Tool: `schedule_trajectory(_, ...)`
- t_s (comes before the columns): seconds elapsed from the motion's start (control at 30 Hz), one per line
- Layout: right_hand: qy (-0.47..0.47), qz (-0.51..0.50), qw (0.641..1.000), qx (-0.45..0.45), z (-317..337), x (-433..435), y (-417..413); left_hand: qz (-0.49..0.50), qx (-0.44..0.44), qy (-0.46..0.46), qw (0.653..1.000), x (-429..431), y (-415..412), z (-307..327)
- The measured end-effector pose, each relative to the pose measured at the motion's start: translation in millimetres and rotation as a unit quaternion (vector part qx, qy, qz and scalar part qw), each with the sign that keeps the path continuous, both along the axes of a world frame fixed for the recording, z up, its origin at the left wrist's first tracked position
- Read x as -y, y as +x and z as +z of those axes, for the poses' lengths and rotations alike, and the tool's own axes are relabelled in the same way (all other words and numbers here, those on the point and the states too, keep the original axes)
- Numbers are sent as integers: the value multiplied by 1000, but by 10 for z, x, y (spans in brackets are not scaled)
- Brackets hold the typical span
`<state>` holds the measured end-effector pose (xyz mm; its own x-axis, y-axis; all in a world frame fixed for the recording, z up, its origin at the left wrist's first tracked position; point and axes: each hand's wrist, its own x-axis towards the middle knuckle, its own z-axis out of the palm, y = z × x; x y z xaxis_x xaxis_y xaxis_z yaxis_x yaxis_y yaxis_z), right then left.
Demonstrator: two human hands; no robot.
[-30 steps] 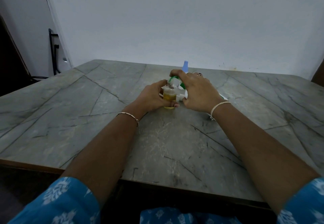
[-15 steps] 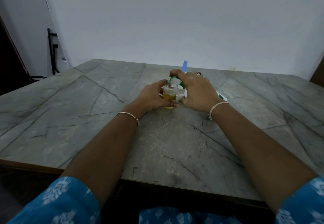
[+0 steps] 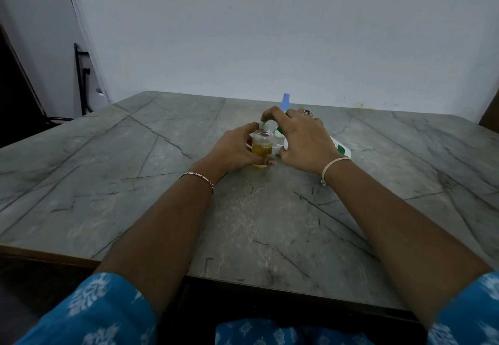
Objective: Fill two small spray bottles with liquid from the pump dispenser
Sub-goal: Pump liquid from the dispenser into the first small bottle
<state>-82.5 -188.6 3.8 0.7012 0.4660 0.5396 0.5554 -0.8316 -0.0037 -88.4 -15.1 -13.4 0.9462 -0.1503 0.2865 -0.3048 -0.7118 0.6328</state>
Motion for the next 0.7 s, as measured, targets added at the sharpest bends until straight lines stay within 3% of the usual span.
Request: schedule_trajectory(0.7, 31, 11, 999, -35, 8, -5, -2, 2, 1, 1, 1000, -25, 78, -44)
